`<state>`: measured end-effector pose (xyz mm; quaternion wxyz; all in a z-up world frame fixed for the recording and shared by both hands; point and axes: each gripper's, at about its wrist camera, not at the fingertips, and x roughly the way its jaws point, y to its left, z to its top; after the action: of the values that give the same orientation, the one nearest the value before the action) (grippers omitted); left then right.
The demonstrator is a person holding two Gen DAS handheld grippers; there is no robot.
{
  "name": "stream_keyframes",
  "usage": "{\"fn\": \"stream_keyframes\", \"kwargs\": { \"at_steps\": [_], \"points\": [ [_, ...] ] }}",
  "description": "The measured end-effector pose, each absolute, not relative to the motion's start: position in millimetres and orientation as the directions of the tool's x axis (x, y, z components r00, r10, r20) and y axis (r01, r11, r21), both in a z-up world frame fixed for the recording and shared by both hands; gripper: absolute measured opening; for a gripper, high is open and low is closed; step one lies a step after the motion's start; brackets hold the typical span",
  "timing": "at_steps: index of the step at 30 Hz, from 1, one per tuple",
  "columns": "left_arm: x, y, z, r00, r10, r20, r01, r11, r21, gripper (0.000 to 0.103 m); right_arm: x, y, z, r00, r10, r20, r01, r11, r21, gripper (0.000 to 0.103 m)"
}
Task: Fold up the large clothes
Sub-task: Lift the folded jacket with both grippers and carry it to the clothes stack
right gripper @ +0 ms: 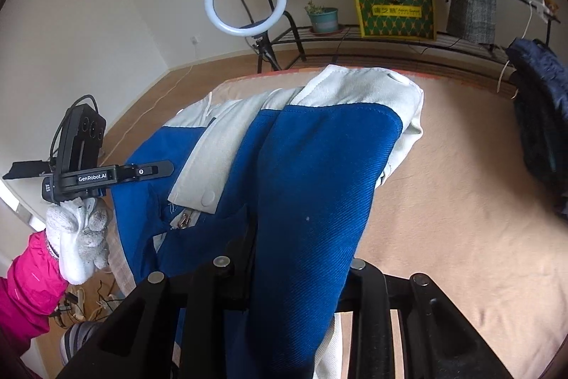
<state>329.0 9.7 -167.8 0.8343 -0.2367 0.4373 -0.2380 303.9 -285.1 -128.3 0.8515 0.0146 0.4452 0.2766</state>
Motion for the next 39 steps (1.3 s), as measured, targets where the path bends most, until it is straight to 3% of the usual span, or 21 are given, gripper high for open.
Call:
{"fn": "stream_keyframes", "kwargs": {
  "at_steps": [20,39],
  "points": [
    [328.2,-137.5,-92.7,0.488,-0.652,-0.580,0.402,0.758,-0.514,0.024,252.7,-375.3,-34.3,0.657,0.294,-0.694,-0.396,0.918,0.014,0.028],
    [396.8,-298.4,-69.5,0.427,-0.736,-0.525,0.494,0.677,-0.546,0.024,284.7,-503.7,-5.0,0.728,0.211,-0.652,-0.291,0.957,-0.015,0.027]
  ]
}}
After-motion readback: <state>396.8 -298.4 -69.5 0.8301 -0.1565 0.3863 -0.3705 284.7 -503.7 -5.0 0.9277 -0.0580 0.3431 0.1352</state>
